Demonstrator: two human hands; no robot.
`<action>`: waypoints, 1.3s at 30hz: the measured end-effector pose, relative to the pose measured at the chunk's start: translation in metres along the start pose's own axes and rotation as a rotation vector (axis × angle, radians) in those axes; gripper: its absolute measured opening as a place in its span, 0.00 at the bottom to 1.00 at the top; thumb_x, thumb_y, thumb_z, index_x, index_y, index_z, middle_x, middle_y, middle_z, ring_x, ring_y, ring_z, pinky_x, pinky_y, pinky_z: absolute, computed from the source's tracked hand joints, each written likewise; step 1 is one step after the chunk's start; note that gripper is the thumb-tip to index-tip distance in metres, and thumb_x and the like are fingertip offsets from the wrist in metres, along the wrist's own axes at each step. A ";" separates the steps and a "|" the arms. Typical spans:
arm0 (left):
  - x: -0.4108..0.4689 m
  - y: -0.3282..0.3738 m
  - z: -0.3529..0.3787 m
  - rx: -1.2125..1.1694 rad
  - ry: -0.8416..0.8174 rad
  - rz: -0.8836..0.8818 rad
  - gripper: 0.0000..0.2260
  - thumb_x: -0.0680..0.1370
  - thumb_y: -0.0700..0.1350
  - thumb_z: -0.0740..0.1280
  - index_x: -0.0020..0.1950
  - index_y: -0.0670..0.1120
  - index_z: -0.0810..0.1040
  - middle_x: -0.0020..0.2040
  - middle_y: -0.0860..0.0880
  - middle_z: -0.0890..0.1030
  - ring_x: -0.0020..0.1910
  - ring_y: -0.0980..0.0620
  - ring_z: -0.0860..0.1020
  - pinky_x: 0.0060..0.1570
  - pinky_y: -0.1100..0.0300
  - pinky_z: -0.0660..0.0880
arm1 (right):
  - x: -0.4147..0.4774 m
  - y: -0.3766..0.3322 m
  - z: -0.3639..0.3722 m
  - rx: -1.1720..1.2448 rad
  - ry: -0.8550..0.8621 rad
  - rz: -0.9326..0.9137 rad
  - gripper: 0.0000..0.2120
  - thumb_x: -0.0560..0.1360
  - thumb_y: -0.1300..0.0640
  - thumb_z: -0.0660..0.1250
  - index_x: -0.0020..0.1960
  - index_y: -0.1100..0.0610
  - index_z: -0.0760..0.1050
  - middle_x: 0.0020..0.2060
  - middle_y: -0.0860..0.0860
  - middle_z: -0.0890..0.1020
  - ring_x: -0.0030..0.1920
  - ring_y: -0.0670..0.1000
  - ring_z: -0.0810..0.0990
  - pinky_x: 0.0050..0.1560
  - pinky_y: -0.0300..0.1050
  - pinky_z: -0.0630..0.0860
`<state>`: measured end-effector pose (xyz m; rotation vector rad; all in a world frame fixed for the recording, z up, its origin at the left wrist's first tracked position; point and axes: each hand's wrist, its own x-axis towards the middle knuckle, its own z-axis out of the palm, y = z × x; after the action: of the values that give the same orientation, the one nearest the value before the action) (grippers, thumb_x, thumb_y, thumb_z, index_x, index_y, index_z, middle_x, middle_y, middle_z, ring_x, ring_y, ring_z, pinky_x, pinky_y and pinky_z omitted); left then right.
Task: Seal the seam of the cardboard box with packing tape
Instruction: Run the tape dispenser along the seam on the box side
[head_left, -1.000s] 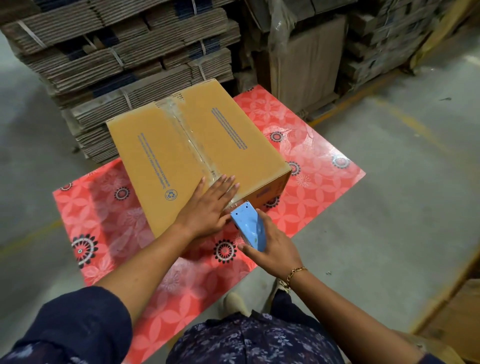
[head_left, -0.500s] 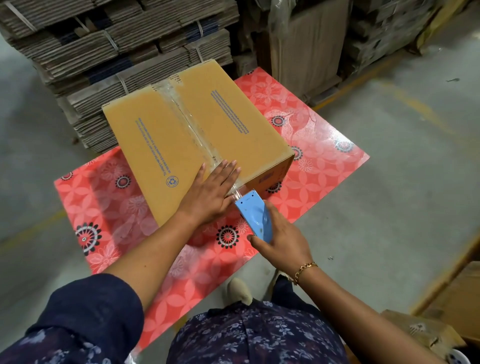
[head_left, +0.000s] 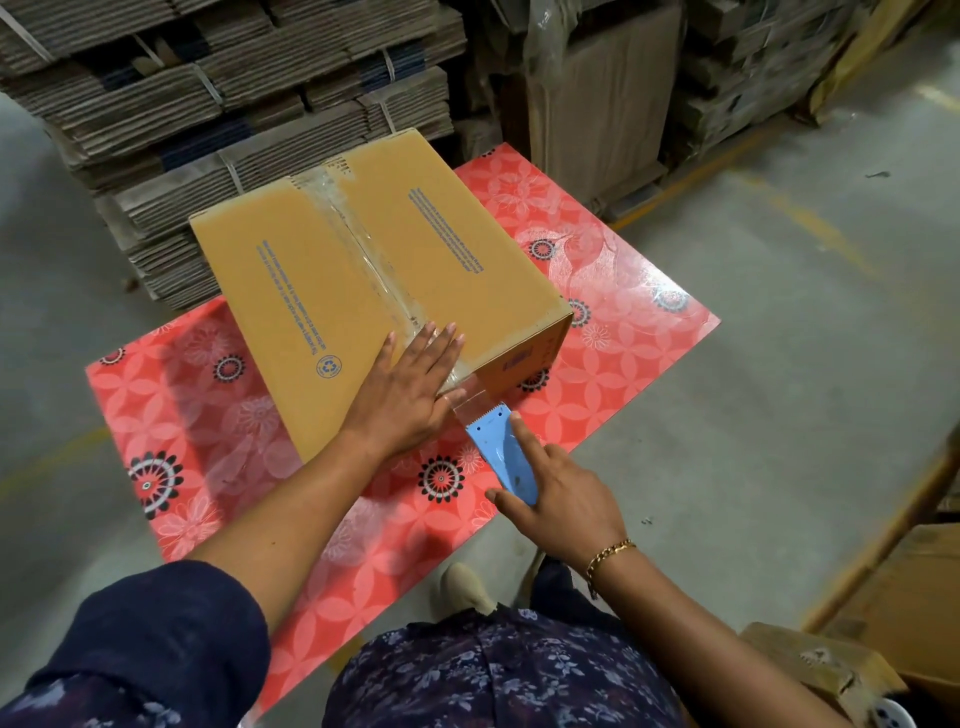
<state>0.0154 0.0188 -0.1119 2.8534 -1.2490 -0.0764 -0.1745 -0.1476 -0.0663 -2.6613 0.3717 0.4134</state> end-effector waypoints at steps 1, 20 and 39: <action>0.000 -0.001 0.001 0.006 0.001 -0.001 0.32 0.83 0.61 0.50 0.83 0.49 0.47 0.84 0.50 0.50 0.83 0.50 0.48 0.79 0.40 0.50 | 0.005 -0.003 -0.007 -0.031 -0.027 0.005 0.41 0.74 0.30 0.57 0.79 0.38 0.40 0.57 0.53 0.77 0.49 0.60 0.81 0.43 0.53 0.80; 0.000 0.001 -0.007 0.007 -0.027 0.001 0.33 0.81 0.61 0.45 0.83 0.46 0.54 0.83 0.49 0.55 0.82 0.48 0.53 0.79 0.41 0.54 | 0.097 -0.079 -0.094 -0.308 -0.431 -0.009 0.11 0.75 0.44 0.61 0.47 0.50 0.77 0.45 0.52 0.78 0.49 0.58 0.79 0.54 0.49 0.78; 0.000 -0.001 -0.007 -0.015 -0.039 0.006 0.31 0.81 0.59 0.49 0.83 0.47 0.53 0.83 0.49 0.55 0.82 0.49 0.54 0.78 0.40 0.56 | 0.127 -0.066 -0.076 -0.399 -0.556 0.007 0.12 0.65 0.46 0.72 0.45 0.51 0.78 0.45 0.52 0.82 0.40 0.53 0.79 0.44 0.44 0.80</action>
<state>0.0160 0.0195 -0.1049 2.8488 -1.2582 -0.1409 -0.0197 -0.1480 -0.0199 -2.7518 0.1314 1.3053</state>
